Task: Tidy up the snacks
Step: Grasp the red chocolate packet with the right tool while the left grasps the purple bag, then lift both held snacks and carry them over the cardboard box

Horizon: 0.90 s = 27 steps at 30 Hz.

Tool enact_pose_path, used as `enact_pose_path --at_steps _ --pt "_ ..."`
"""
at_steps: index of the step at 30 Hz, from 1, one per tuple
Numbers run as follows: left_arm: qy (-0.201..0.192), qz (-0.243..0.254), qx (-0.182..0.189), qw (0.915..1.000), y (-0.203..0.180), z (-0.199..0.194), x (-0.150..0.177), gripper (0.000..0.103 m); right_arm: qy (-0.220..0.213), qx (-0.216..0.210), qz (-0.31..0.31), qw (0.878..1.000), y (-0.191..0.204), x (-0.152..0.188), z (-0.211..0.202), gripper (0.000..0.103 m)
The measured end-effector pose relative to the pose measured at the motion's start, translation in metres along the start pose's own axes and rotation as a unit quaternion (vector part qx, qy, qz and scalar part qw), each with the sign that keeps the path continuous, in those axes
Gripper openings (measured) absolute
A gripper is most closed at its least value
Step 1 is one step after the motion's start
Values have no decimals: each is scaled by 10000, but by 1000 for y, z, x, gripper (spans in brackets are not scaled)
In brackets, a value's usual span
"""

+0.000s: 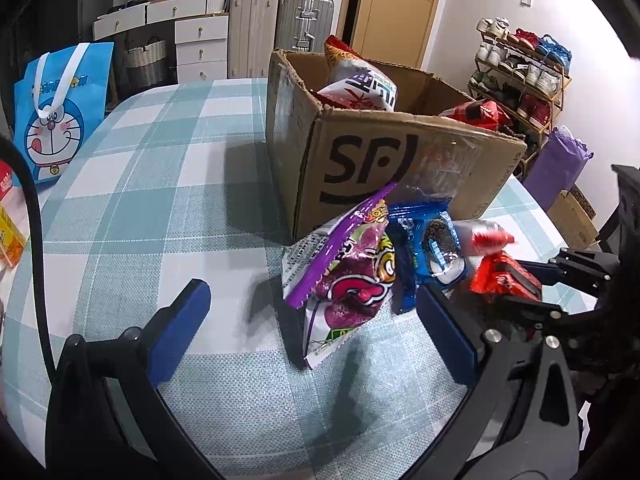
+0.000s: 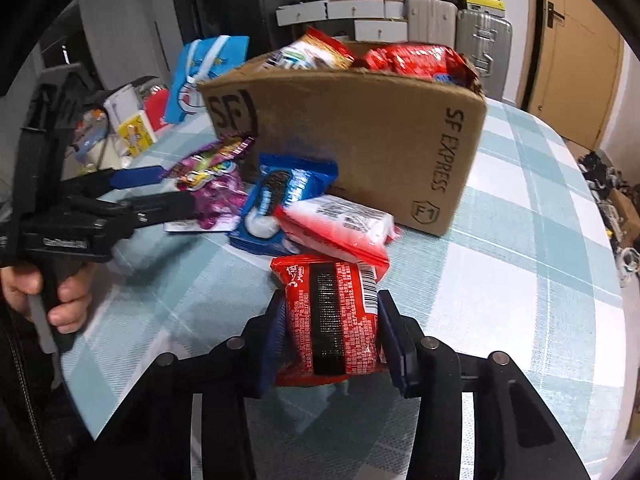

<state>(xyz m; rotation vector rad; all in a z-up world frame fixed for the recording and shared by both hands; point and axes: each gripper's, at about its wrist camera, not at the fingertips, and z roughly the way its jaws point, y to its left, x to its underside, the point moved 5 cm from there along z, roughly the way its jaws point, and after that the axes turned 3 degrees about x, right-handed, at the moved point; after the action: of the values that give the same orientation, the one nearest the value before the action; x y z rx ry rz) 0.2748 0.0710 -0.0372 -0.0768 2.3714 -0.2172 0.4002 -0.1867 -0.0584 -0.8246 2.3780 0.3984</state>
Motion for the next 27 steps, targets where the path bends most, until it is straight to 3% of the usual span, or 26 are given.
enact_pose_path --at_steps 7,14,18,22,27 --pt "-47 -64 56 10000 1 5 -5 102 -530 -374 -71 9979 12 -10 -22 44" --pt "-33 -261 378 9989 2 17 -10 97 -889 -381 107 9953 8 -18 -42 44" --pt "51 -354 486 9982 2 27 -12 83 -1033 -407 291 9934 3 -20 -49 44" --pt "148 -342 662 9971 1 33 -11 53 -1071 -375 360 9929 -1 -20 -53 44" --pt "51 -129 643 9978 -6 28 -11 44 -1080 -341 430 9926 -5 -21 -53 44"
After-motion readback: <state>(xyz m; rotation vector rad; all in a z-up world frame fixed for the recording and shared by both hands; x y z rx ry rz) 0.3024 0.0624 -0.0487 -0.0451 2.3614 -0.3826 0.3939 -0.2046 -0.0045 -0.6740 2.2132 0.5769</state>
